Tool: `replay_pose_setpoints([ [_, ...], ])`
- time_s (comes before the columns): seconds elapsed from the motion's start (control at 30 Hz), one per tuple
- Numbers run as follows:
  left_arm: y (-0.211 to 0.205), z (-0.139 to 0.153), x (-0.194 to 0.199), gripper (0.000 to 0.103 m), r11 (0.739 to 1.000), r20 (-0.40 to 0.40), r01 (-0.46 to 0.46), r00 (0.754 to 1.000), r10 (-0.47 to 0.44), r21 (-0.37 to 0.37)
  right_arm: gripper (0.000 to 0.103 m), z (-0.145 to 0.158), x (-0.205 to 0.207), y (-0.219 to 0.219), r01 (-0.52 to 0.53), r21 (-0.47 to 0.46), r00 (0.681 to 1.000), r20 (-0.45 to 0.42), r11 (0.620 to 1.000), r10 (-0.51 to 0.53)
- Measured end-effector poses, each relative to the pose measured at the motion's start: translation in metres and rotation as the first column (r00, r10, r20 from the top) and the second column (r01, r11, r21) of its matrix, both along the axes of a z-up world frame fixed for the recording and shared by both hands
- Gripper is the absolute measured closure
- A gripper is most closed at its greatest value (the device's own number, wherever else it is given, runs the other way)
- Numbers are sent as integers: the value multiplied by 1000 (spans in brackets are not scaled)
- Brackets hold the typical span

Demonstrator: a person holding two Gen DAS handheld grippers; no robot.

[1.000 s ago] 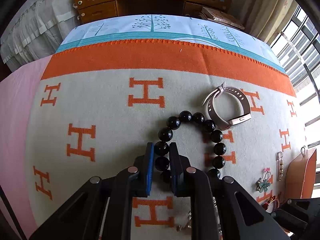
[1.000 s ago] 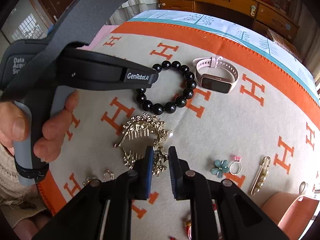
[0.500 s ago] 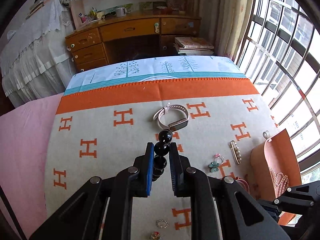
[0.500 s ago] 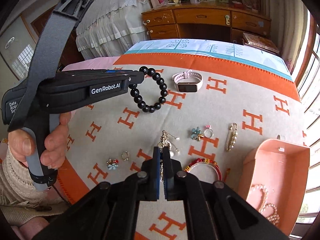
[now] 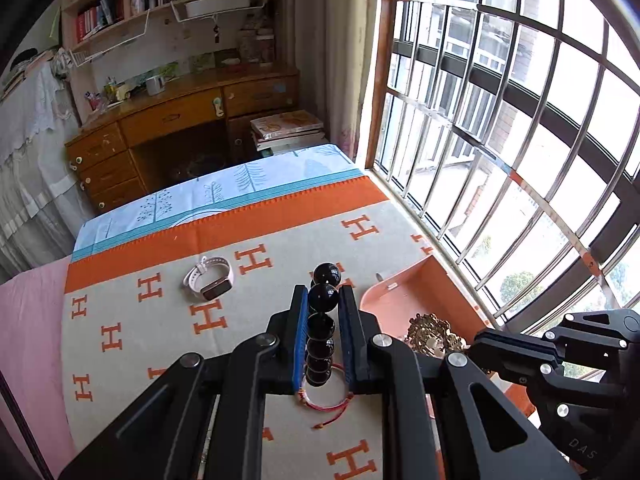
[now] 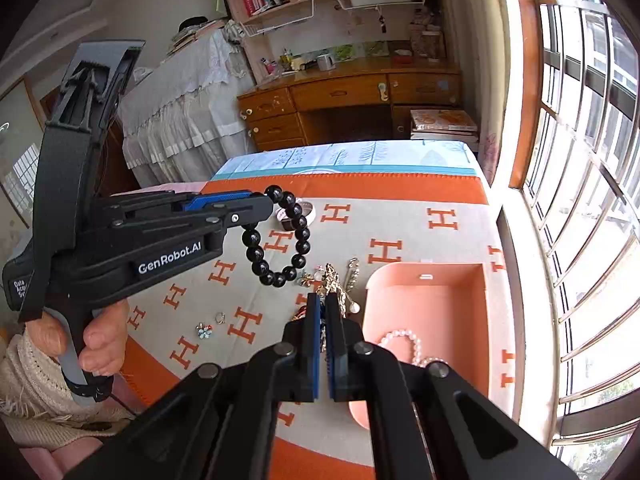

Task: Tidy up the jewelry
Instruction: 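Carry the bead bracelet and brooch into the pink box and release both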

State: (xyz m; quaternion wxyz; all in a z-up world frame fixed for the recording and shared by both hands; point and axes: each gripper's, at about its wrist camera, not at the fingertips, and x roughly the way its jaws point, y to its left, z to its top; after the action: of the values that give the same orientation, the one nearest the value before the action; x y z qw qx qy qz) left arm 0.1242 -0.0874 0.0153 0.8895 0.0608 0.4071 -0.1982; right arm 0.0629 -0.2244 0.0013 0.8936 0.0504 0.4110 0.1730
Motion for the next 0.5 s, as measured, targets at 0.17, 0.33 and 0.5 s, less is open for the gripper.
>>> replay_pose_setpoints([
  [0.17, -46, 1, -4, 91, 995, -28, 97, 995, -98, -34, 101, 0, -7, -41, 97, 26, 995, 10, 995, -98],
  [0.33, -88, -21, 2, 90, 987, -70, 158, 985, -158, -17, 101, -14, -13, -75, 159, 47, 987, -29, 986, -158],
  [0.5, -113, -66, 19, 90, 983, -196, 185, 964, -180, 11, 101, -25, -16, -95, 186, 64, 982, -54, 981, -182],
])
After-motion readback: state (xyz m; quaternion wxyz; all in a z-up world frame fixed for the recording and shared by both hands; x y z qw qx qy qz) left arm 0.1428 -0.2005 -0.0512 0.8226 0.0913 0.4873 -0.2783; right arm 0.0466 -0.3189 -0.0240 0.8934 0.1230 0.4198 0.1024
